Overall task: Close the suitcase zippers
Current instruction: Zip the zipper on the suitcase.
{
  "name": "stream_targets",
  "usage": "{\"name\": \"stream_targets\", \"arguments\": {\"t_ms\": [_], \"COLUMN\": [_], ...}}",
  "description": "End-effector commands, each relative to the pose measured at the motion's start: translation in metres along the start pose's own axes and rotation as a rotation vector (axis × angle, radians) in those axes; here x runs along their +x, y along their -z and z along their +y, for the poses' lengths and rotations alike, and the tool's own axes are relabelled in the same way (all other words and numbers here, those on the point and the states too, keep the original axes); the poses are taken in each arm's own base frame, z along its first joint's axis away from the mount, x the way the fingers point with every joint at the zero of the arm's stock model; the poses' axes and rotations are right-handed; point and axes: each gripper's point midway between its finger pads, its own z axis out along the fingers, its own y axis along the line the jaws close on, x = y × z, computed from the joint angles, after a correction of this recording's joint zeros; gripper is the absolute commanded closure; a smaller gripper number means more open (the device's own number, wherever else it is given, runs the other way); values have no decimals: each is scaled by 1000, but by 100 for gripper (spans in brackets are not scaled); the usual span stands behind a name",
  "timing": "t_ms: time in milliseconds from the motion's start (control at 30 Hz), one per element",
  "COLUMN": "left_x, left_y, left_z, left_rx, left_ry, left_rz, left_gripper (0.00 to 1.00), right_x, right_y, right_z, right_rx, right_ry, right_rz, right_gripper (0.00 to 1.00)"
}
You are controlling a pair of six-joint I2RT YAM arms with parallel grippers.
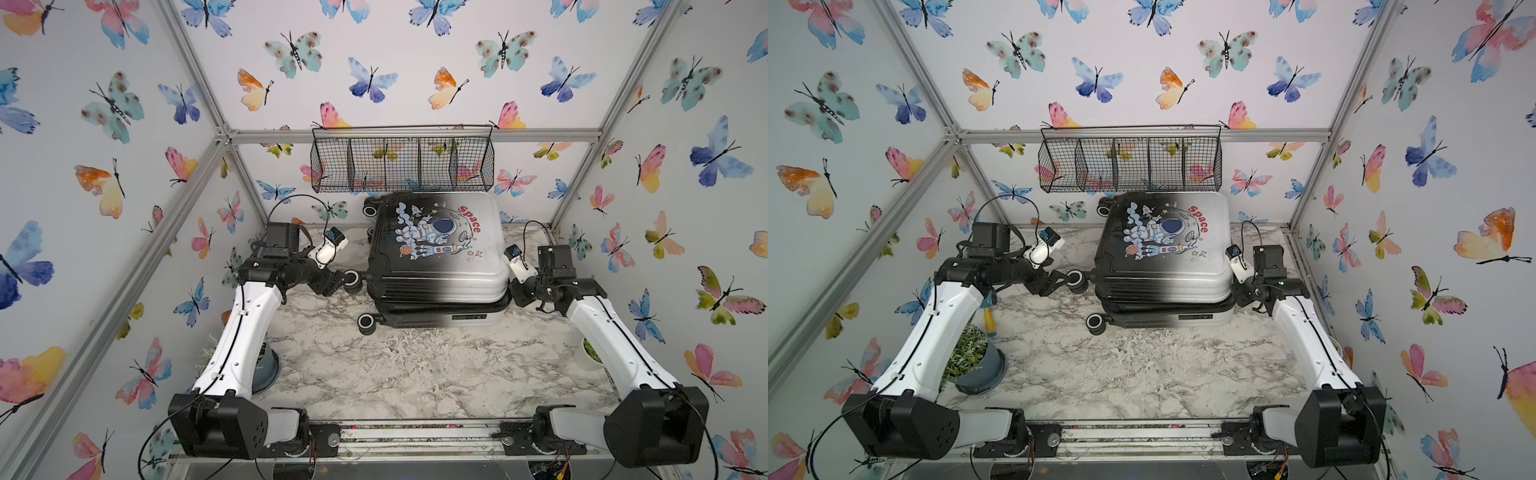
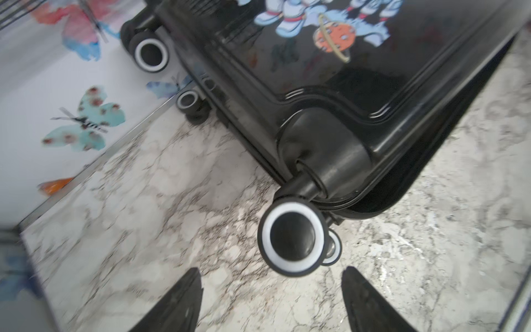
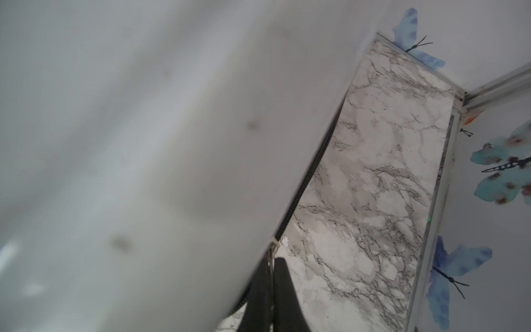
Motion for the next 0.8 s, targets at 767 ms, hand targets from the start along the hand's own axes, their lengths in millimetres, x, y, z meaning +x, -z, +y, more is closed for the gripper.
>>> {"name": "stream_targets", "arguments": {"t_ms": [767], "left_x": [10], "left_y": [-78], "left_z": [-33], "left_rx": [148], "left_ry": [-282], "left_rz": [-5], "left_gripper": [20], "right_x": [-61], "right_y": [4], "right_z": [-32], "right_rx": [50], "right_ry": [36], "right_rz": [-224], "right_gripper": [97]}}
